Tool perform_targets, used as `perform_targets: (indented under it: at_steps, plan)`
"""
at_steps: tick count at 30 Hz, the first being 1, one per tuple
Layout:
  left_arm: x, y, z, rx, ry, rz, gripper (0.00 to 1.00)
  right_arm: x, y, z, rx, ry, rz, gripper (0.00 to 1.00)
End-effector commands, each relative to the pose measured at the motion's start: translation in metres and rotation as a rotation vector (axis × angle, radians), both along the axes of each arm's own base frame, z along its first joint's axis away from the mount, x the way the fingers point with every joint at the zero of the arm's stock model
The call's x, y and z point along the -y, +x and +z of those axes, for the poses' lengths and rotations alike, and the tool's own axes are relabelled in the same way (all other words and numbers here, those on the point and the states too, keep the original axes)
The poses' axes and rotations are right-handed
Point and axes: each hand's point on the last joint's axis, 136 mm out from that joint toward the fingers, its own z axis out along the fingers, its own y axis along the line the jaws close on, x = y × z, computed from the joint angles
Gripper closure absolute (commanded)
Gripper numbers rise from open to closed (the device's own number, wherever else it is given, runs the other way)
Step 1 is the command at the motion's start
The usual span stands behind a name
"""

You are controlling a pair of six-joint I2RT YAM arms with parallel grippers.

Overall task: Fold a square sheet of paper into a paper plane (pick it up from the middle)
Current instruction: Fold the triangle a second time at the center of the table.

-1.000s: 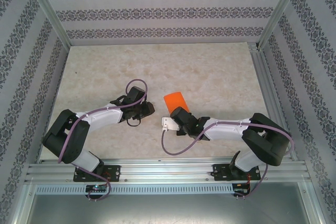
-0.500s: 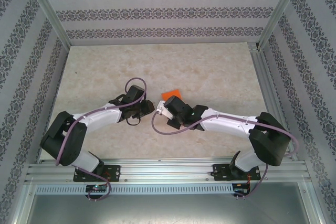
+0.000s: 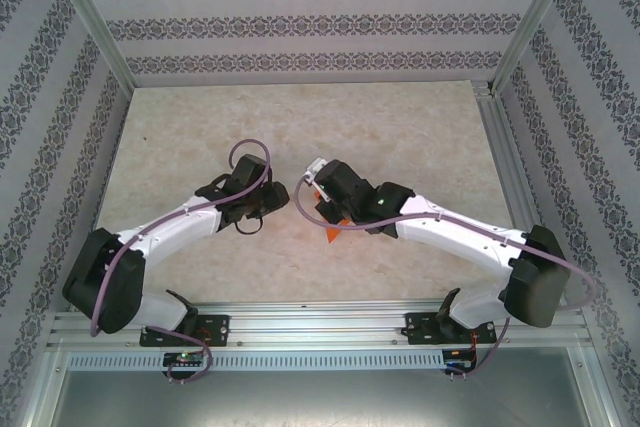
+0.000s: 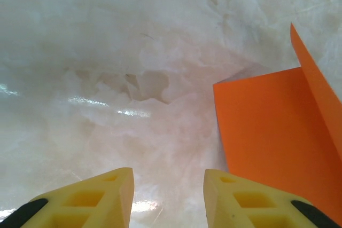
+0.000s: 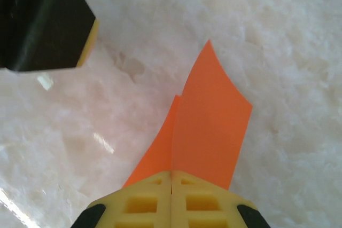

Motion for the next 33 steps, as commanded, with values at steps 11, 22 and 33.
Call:
perform_targets:
  at_steps: [11, 22, 33]
  plan:
    - [-0.031, -0.003, 0.036, 0.077, 0.039, 0.070, 0.57, -0.003, -0.016, -0.008, -0.051, 0.130, -0.196, 1.00]
    - [-0.030, -0.007, 0.029, 0.059, 0.026, 0.073, 0.57, -0.042, -0.049, -0.070, -0.265, 0.251, -0.184, 1.00]
    - [-0.030, -0.016, 0.016, 0.024, 0.016, 0.057, 0.57, -0.038, -0.047, -0.101, -0.455, 0.398, -0.238, 1.00]
